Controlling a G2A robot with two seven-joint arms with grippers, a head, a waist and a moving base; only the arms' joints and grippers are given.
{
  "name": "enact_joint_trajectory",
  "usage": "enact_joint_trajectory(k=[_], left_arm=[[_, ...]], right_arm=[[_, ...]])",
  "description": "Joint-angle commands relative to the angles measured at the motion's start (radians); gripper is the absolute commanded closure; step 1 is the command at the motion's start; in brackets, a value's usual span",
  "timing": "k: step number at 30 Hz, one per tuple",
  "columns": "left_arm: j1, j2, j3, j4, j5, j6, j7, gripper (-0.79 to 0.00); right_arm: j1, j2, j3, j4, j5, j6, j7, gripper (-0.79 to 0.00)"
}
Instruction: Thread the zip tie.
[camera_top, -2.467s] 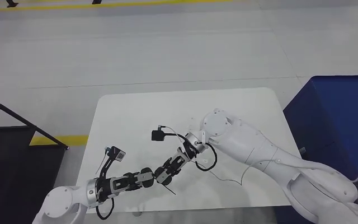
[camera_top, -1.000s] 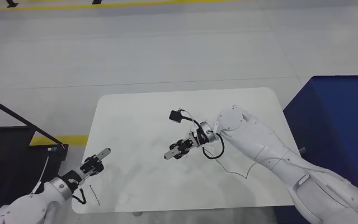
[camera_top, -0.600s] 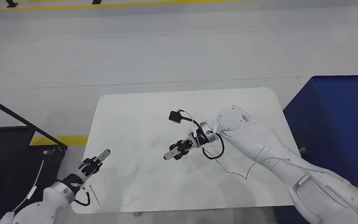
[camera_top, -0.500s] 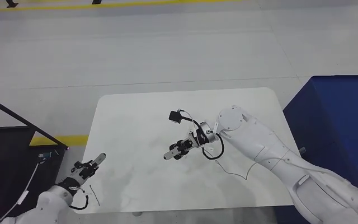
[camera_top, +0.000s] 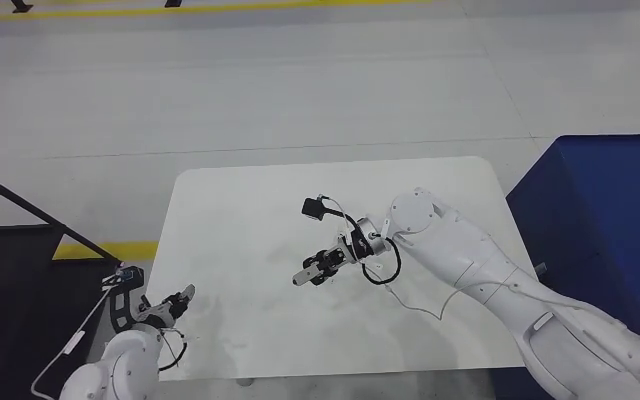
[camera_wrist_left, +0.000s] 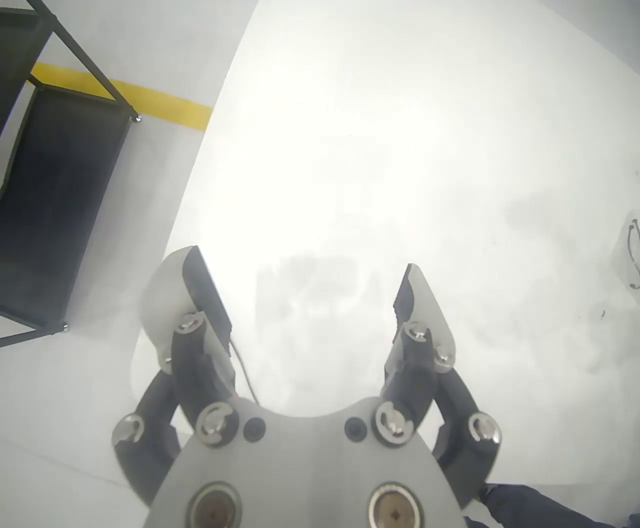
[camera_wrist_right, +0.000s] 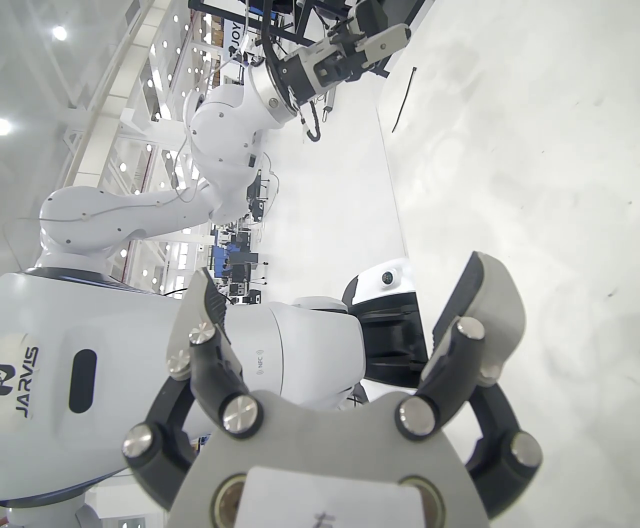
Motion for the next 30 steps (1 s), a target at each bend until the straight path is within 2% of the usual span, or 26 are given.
enact_joint_trajectory(k=[1, 7, 9, 14, 18, 20, 26, 27, 29, 30], left_arm=[[0.001, 0.000, -0.001, 0.000, -0.003, -0.001, 0.000, -0.785], [0.004, 0.001, 0.001, 0.009, 0.007, -0.009, -0.009, -0.785], [-0.003, 0.008, 0.004, 0.021, 0.080, -0.017, -0.106, -0.785], [-0.016, 0.016, -0.063, -0.051, 0.166, 0.100, -0.360, -0.785], [-0.029, 0.027, -0.107, -0.066, 0.186, 0.026, -0.582, -0.785], [-0.053, 0.027, -0.126, -0.027, 0.190, 0.003, -0.605, -0.785], [-0.125, 0.010, -0.067, 0.029, 0.171, 0.019, -0.589, -0.785], [-0.135, 0.007, -0.060, 0.047, 0.163, 0.028, -0.580, -0.754], [-0.153, 0.003, -0.032, 0.087, 0.183, 0.022, -0.586, -0.742], [-0.162, 0.000, -0.016, 0.104, 0.202, 0.022, -0.586, -0.690]], right_arm=[[0.000, 0.000, 0.000, 0.000, 0.000, 0.000, 0.000, -0.785], [0.000, 0.000, 0.000, 0.000, 0.000, 0.000, 0.000, -0.785], [0.000, 0.000, 0.000, 0.000, 0.000, 0.000, 0.000, -0.785], [0.000, 0.000, 0.000, 0.000, 0.000, 0.000, 0.000, -0.785], [0.000, 0.000, 0.000, 0.000, 0.000, 0.000, 0.000, -0.785], [0.000, 0.000, 0.000, 0.000, 0.000, 0.000, 0.000, -0.785], [0.000, 0.000, 0.000, 0.000, 0.000, 0.000, 0.000, -0.785], [0.000, 0.000, 0.000, 0.000, 0.000, 0.000, 0.000, -0.785], [0.000, 0.000, 0.000, 0.000, 0.000, 0.000, 0.000, -0.785], [0.000, 0.000, 0.000, 0.000, 0.000, 0.000, 0.000, -0.785]])
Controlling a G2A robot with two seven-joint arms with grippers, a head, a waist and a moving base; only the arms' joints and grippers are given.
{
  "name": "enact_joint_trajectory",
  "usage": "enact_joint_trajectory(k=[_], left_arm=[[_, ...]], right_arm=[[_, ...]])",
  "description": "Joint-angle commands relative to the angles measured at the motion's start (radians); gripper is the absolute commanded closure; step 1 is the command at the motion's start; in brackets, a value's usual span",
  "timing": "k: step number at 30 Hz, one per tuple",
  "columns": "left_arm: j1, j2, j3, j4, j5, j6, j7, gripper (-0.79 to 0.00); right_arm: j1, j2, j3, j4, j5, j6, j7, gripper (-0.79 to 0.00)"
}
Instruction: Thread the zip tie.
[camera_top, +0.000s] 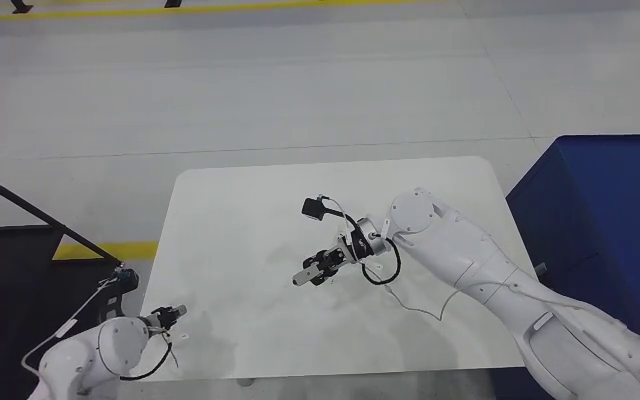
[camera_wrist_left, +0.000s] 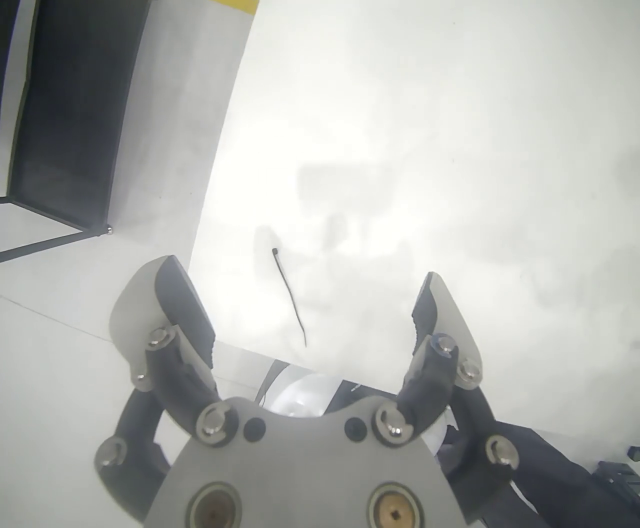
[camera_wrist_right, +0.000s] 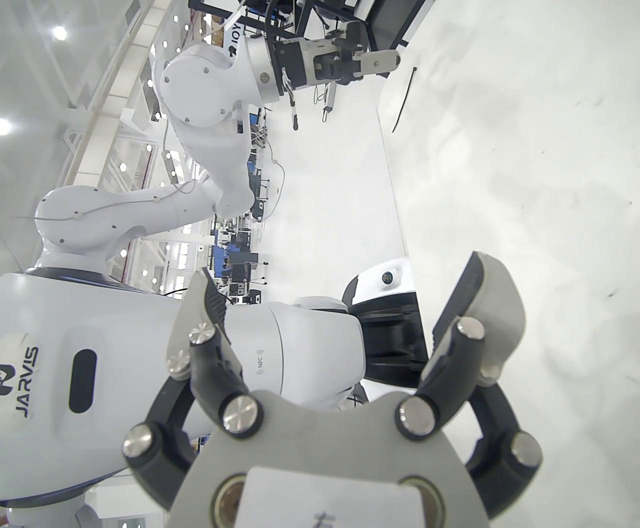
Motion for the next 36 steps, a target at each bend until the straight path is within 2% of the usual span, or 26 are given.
enact_joint_trajectory(k=[1, 3, 4, 9, 18, 20, 22, 25, 28, 33, 36], left_arm=[[-0.015, -0.004, 0.030, 0.028, 0.038, -0.001, -0.001, -0.551], [-0.026, -0.011, 0.052, 0.052, 0.075, 0.003, 0.003, -0.397], [-0.030, -0.015, 0.058, 0.059, 0.088, 0.004, 0.004, -0.382], [-0.053, -0.037, 0.057, 0.107, 0.127, 0.002, 0.002, -0.379], [-0.087, -0.085, 0.040, 0.167, 0.211, -0.062, -0.062, -0.311], [-0.094, -0.097, 0.036, 0.170, 0.228, -0.070, -0.070, -0.283], [-0.102, -0.110, 0.037, 0.171, 0.242, -0.087, -0.087, -0.206], [-0.111, -0.128, 0.032, 0.174, 0.259, -0.104, -0.104, -0.203], [-0.118, -0.146, 0.030, 0.181, 0.287, -0.124, -0.124, -0.157], [-0.127, -0.178, 0.019, 0.193, 0.335, -0.147, -0.147, -0.209], [-0.133, -0.197, 0.011, 0.195, 0.357, -0.161, -0.161, -0.194]], right_arm=[[0.000, 0.000, 0.000, 0.000, 0.000, 0.000, 0.000, -0.785], [0.000, 0.000, 0.000, 0.000, 0.000, 0.000, 0.000, -0.785], [0.000, 0.000, 0.000, 0.000, 0.000, 0.000, 0.000, -0.785], [0.000, 0.000, 0.000, 0.000, 0.000, 0.000, 0.000, -0.785], [0.000, 0.000, 0.000, 0.000, 0.000, 0.000, 0.000, -0.785], [0.000, 0.000, 0.000, 0.000, 0.000, 0.000, 0.000, -0.785], [0.000, 0.000, 0.000, 0.000, 0.000, 0.000, 0.000, -0.785], [0.000, 0.000, 0.000, 0.000, 0.000, 0.000, 0.000, -0.785], [0.000, 0.000, 0.000, 0.000, 0.000, 0.000, 0.000, -0.785], [0.000, 0.000, 0.000, 0.000, 0.000, 0.000, 0.000, -0.785], [0.000, 0.000, 0.000, 0.000, 0.000, 0.000, 0.000, -0.785]])
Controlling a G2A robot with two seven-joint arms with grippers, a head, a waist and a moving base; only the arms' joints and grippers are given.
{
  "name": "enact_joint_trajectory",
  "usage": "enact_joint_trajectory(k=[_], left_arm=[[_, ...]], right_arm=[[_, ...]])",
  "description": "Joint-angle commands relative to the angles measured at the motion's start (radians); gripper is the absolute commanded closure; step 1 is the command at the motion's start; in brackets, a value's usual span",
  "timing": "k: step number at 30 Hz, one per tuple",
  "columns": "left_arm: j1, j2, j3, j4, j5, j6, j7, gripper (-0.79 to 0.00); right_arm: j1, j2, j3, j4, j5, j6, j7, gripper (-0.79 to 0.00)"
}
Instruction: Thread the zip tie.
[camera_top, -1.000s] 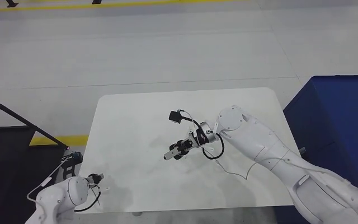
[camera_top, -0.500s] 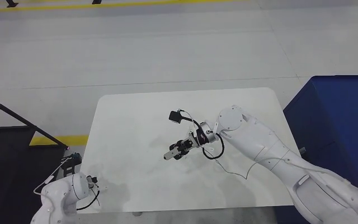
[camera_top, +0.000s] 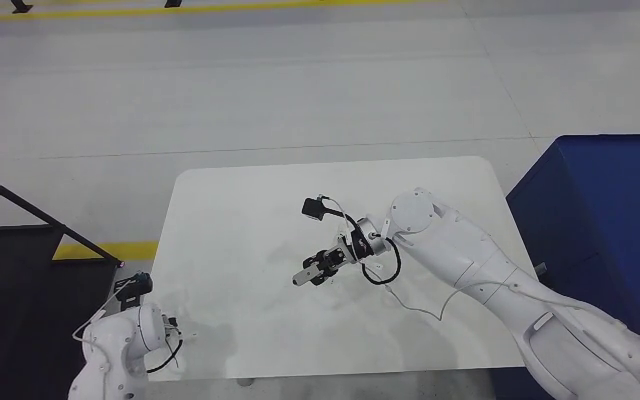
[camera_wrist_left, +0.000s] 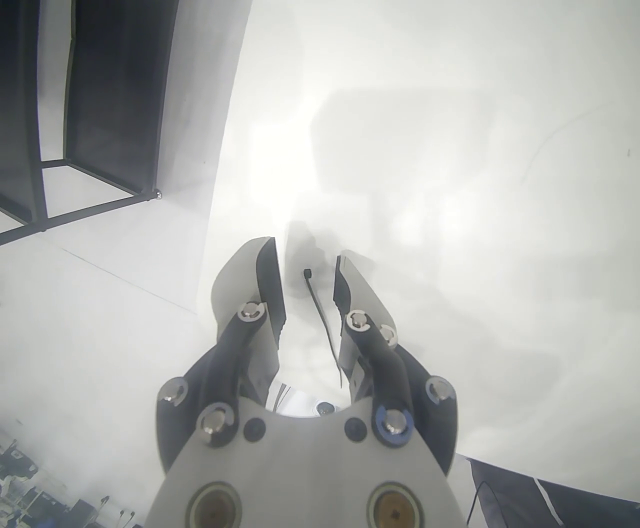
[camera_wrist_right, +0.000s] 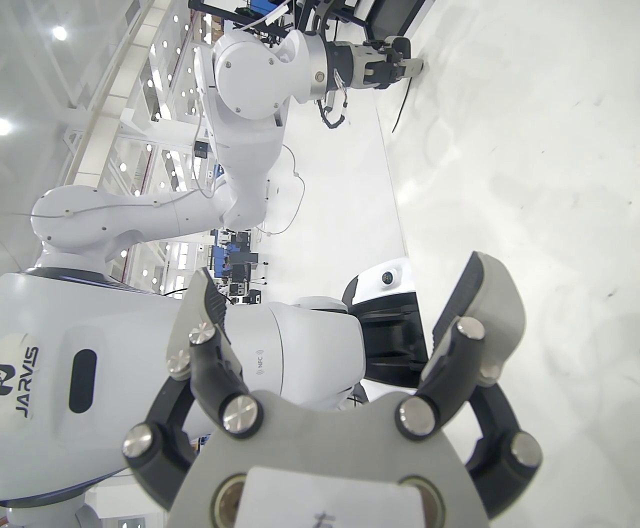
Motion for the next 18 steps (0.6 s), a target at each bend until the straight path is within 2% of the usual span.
enact_joint_trajectory(k=[1, 13, 16, 18], left_arm=[[-0.004, -0.011, -0.004, 0.003, 0.014, -0.007, -0.007, -0.200], [-0.055, -0.082, -0.024, 0.053, 0.105, -0.048, -0.048, -0.154], [-0.069, -0.098, -0.029, 0.071, 0.137, -0.055, -0.055, -0.083], [-0.077, -0.109, -0.034, 0.079, 0.154, -0.061, -0.061, 0.000]], right_arm=[[0.000, 0.000, 0.000, 0.000, 0.000, 0.000, 0.000, -0.785], [0.000, 0.000, 0.000, 0.000, 0.000, 0.000, 0.000, -0.785], [0.000, 0.000, 0.000, 0.000, 0.000, 0.000, 0.000, -0.785], [0.000, 0.000, 0.000, 0.000, 0.000, 0.000, 0.000, -0.785]])
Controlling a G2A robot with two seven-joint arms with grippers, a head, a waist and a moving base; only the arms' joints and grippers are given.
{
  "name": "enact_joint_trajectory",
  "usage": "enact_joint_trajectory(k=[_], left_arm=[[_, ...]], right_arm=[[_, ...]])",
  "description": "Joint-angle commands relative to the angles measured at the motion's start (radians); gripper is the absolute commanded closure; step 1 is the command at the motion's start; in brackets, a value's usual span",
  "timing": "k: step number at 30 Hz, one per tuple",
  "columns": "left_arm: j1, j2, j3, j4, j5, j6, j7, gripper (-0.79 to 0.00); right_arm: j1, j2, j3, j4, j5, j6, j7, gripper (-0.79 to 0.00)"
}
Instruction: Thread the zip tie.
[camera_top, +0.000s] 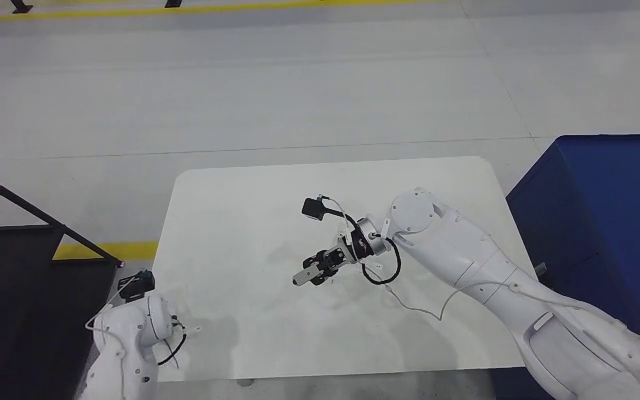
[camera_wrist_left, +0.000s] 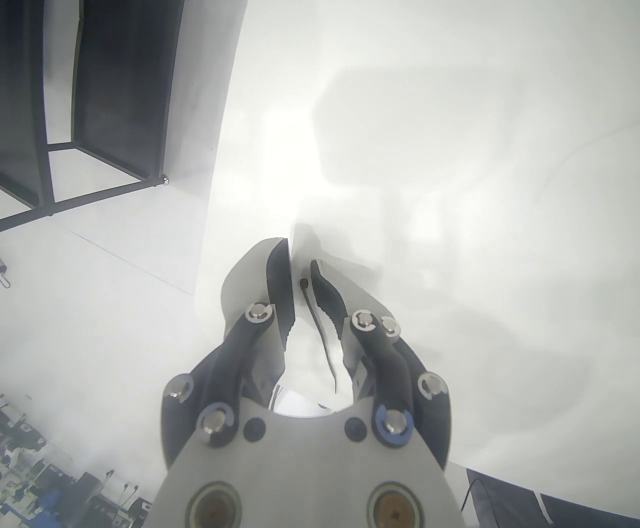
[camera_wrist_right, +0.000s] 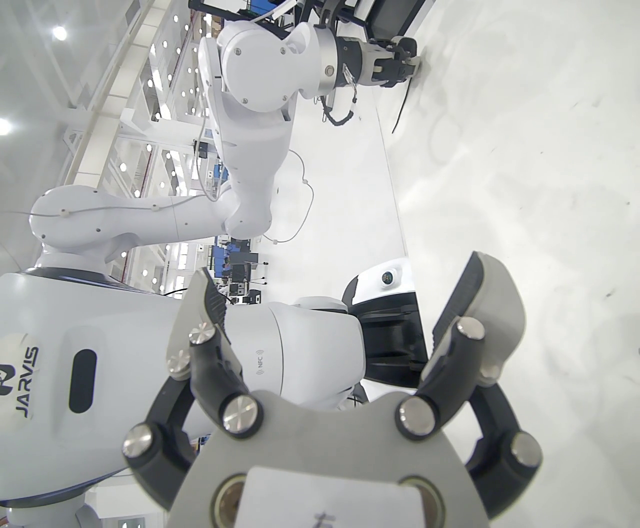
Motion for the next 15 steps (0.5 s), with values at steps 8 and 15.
enact_joint_trajectory(k=[8, 15], left_arm=[[-0.001, -0.042, -0.034, -0.036, 0.031, -0.029, -0.029, 0.000], [0.057, -0.059, -0.078, -0.130, 0.006, -0.030, -0.030, 0.000]], right_arm=[[0.000, 0.000, 0.000, 0.000, 0.000, 0.000, 0.000, -0.785], [0.000, 0.000, 0.000, 0.000, 0.000, 0.000, 0.000, -0.785]])
